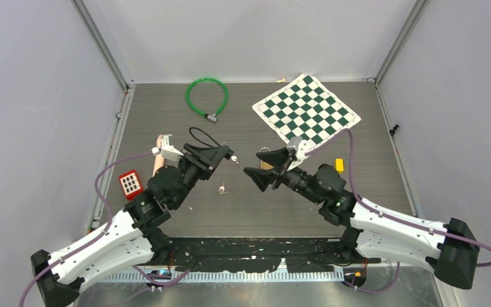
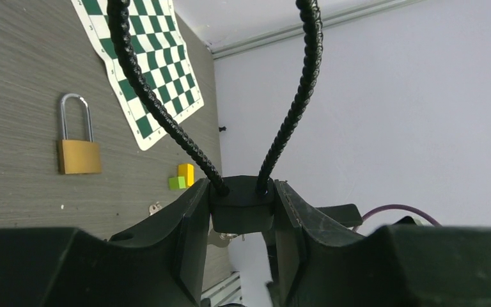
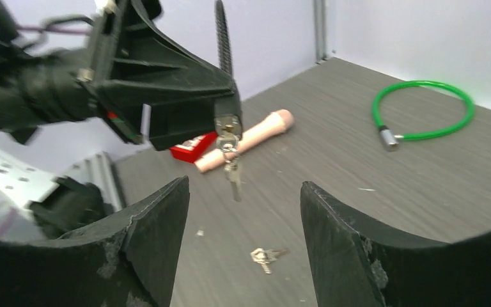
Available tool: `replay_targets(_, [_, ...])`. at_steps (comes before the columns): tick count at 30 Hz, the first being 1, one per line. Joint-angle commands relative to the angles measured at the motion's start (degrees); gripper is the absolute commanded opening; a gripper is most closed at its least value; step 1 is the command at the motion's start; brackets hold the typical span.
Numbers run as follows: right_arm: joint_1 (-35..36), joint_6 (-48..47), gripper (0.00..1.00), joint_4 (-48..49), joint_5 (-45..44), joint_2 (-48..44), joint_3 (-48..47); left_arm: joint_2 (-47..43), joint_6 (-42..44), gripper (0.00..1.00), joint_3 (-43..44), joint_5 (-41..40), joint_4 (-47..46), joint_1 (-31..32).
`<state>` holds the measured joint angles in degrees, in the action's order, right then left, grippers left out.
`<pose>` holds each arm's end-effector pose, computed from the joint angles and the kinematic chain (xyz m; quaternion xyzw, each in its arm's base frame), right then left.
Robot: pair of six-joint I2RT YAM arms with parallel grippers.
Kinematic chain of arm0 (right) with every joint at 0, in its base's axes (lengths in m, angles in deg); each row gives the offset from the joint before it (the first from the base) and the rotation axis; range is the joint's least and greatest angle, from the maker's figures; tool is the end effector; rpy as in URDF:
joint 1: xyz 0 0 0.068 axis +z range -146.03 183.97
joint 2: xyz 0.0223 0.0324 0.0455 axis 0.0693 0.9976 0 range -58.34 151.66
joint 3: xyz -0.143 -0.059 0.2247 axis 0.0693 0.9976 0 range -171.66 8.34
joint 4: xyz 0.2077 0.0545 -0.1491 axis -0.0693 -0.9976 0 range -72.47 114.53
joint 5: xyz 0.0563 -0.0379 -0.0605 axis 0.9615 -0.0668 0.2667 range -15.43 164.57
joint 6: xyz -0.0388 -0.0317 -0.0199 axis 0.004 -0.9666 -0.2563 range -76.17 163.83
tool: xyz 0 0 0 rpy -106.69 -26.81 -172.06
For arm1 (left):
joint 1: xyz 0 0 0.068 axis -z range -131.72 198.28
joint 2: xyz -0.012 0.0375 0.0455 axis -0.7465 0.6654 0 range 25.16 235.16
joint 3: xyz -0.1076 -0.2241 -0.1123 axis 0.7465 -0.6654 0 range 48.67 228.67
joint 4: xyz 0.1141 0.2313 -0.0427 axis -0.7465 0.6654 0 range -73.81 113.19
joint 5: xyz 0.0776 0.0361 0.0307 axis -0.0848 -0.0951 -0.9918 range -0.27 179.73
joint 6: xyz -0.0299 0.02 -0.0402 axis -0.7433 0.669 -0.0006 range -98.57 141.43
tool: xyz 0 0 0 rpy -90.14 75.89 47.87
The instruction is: Unlock with the key
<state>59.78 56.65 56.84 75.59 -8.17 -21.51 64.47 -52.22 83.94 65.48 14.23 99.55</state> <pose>0.1168 0.1729 0.3102 -0.2370 0.5831 0.4426 0.6387 0.1182 -0.1241 0.3193 -0.2796 0.6621 -0.5319 0.4479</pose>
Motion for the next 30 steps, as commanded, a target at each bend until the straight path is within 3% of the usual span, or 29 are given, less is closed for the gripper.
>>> replay_targets(1, [2.74, -13.67, 0.72, 2.52, -7.24, 5.35, -4.49, 0.04, -1.53, 0.00, 2.65, -0.38, -0.84, 0.17])
replay_targets(16, [5.38, -14.28, 0.74, 10.10, -12.06, 16.52, -9.99, 1.32, -2.21, 0.00, 2.53, 2.62, -3.37, 0.15])
replay_targets(23, [5.32, -13.85, 0.67, 10.84, -11.48, 19.28, -11.69, 2.17, -2.56, 0.00, 2.44, 4.49, -4.82, 0.15])
replay_targets(25, [5.35, -13.42, 0.59, 11.18, -11.37, 19.65, -11.57, 2.17, -2.29, 0.00, 2.44, 4.88, -5.26, 0.15])
replay_targets(27, [5.36, -12.92, 0.44, 11.98, -11.31, 19.58, -10.92, 2.18, -1.33, 0.01, 2.32, 5.43, -6.15, 0.15])
replay_targets(28, [5.32, -12.87, 0.30, 12.66, -11.52, 19.25, -10.29, 2.06, -0.72, 0.06, 2.15, 5.54, -6.44, 0.15])
replay_targets(30, [5.37, -11.57, 0.12, 13.48, -12.18, 18.62, -9.45, 1.36, 0.52, 0.24, 1.95, 5.39, -6.38, 0.15])
